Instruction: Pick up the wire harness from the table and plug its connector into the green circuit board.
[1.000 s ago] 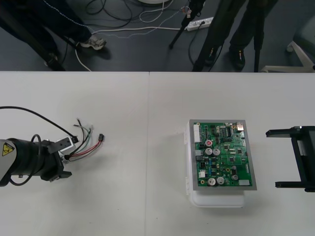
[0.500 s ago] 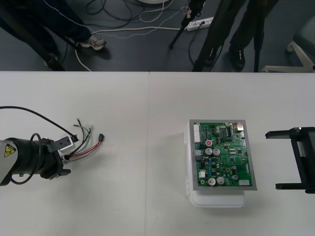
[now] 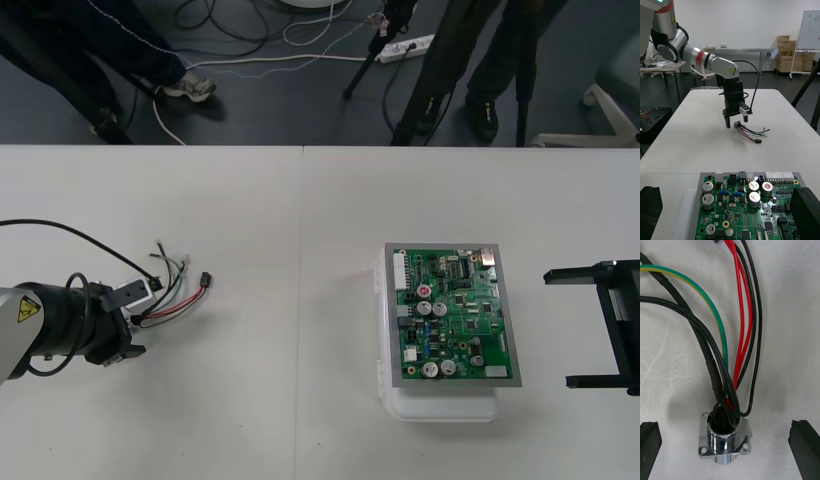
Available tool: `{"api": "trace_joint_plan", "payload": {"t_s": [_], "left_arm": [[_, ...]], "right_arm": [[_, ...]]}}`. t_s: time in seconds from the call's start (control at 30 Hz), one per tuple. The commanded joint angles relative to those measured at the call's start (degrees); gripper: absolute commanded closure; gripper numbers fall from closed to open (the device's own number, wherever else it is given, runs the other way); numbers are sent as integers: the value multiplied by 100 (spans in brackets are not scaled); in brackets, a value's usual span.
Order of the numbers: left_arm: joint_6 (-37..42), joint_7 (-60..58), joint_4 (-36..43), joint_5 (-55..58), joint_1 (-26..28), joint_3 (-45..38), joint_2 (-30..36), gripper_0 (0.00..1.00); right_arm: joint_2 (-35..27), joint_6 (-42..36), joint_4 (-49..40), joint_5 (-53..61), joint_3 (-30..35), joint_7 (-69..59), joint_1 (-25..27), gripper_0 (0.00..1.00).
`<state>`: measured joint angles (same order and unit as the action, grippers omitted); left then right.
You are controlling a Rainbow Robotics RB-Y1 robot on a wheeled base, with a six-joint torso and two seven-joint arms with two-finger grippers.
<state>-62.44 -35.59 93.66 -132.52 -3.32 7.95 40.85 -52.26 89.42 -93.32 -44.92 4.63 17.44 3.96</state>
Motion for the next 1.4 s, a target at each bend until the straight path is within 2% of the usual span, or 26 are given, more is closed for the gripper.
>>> {"api": "trace_joint_plan", "payload": {"t_s": [0.03, 0.23, 0.77, 0.93, 0.97, 1.0, 1.4], "left_arm": [[259, -9, -58, -107, -187, 84, -139, 0], [434, 35, -384, -72, -266, 84, -288, 0], [487, 176, -392, -90, -283, 84, -332, 0], [487, 202, -392, -90, -283, 84, -332, 0], [487, 211, -392, -98, -283, 84, -332, 27], [487, 228, -392, -98, -283, 84, -341, 100], [487, 351, -392, -125, -283, 75, -332, 100]], "right_arm": [[-250, 58, -116, 141, -49, 199, 104, 0], [-250, 58, -116, 167, -41, 146, 104, 0], [-250, 58, -116, 220, -32, -205, 104, 0], [-250, 58, -116, 282, -14, -654, 104, 0], [-250, 58, -116, 299, -14, -680, 104, 0], [-250, 58, -116, 308, -14, -680, 104, 0], [-250, 58, -116, 308, -6, -592, 104, 0]]}}
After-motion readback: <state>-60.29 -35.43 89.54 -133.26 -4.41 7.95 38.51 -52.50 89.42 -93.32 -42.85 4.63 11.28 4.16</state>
